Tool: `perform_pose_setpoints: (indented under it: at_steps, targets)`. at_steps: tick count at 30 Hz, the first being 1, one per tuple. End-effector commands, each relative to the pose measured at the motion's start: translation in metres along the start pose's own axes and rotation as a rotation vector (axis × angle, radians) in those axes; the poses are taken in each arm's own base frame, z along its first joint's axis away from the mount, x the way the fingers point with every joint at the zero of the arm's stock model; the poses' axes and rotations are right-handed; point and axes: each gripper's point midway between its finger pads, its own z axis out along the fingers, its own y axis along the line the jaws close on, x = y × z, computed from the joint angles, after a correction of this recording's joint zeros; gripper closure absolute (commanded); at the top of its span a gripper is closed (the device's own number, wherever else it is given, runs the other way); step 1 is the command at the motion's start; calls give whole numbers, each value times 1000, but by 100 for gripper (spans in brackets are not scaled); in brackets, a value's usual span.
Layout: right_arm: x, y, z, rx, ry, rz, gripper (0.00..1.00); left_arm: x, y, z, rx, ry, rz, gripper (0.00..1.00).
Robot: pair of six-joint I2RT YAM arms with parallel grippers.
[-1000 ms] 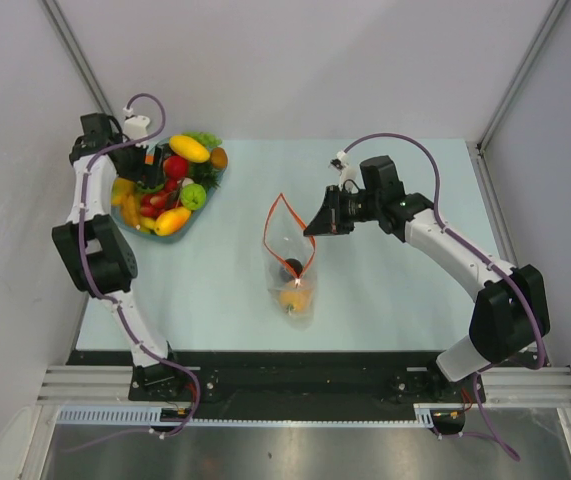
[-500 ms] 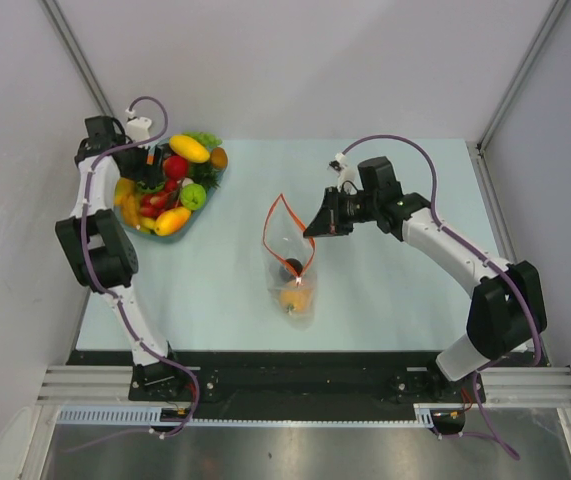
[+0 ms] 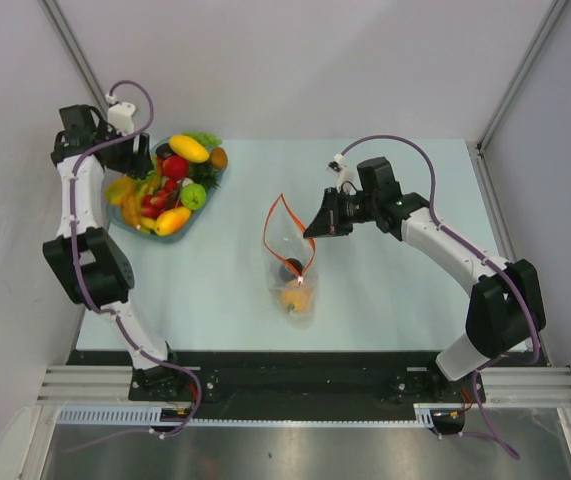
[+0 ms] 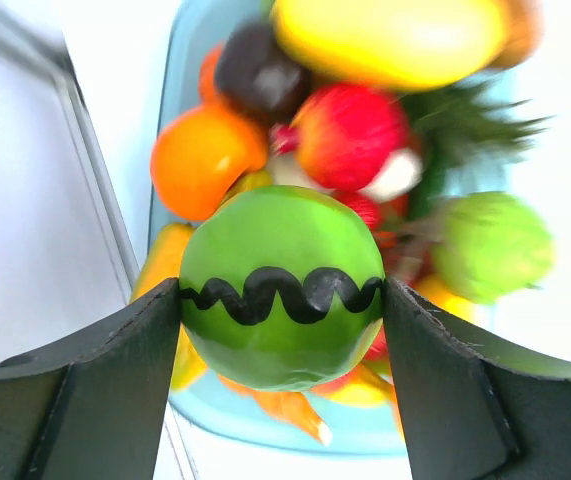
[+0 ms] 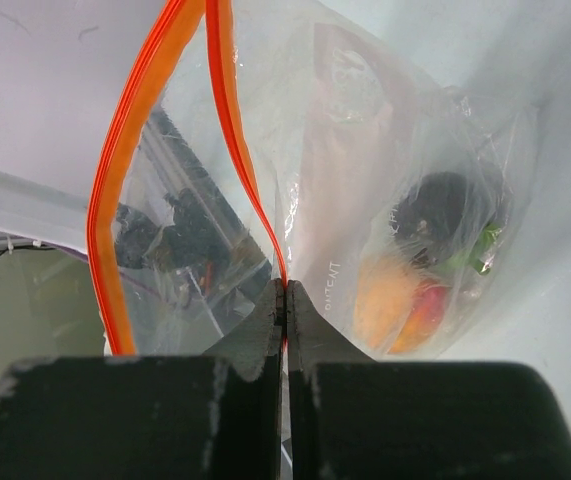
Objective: Place the food in the zip-top bag and seal the zipper
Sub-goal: Pick up the fake fruit from the bin, then place the fake fruit in the zipper food storage bag.
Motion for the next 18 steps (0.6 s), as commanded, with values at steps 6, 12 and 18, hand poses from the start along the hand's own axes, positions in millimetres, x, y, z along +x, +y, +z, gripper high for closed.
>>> perform_pose_setpoints:
  at_steps: [6,12,18]
  targets:
    - [-12,23,-1,-63,-29,-60,100,-103,-207,-157,373,-352,181,58]
    - [-13,32,-4,-82,-38,-78,100,-75,-349,-187,652,-384,257,57]
    - [-11,40,-10,-90,-44,-89,100,-14,-414,-159,750,-237,308,57]
